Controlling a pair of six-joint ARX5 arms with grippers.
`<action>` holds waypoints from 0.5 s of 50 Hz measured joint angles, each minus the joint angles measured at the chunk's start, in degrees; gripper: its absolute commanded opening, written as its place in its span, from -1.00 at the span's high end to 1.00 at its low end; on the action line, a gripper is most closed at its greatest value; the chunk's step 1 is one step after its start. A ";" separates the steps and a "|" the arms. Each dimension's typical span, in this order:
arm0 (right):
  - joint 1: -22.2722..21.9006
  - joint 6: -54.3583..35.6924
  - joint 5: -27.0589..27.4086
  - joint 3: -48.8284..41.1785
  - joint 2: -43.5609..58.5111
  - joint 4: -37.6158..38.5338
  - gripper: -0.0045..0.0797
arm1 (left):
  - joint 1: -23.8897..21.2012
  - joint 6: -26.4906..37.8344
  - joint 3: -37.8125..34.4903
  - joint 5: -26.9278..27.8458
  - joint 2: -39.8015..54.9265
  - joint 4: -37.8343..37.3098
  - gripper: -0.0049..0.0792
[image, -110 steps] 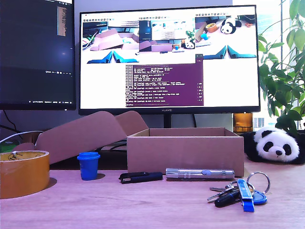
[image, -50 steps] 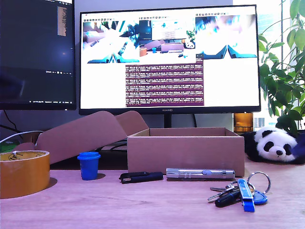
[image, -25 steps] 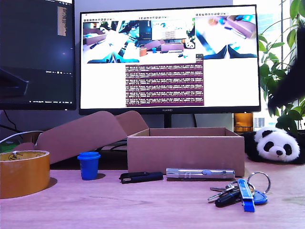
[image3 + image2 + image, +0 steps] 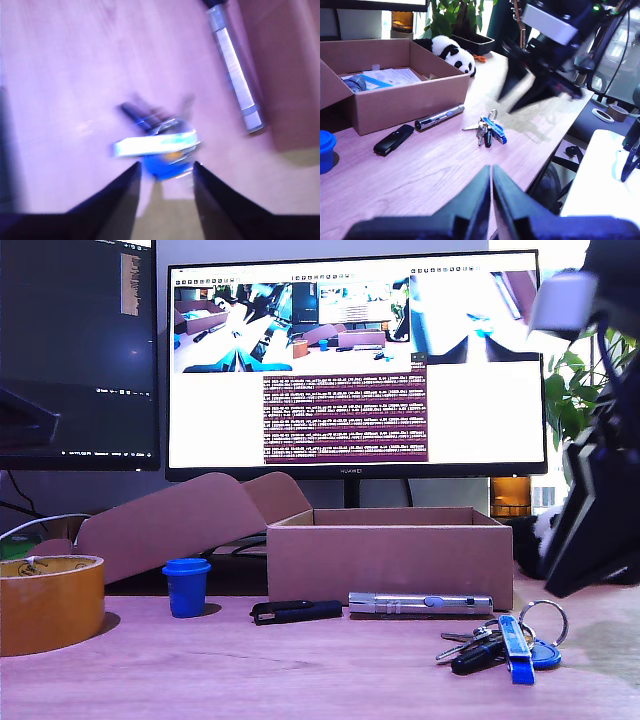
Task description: Pick up the keys and place it inside the cardboard box
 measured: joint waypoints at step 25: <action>-1.27 -4.07 1.27 0.44 6.78 2.64 0.15 | 0.00 0.76 0.00 -1.60 0.00 -2.12 0.93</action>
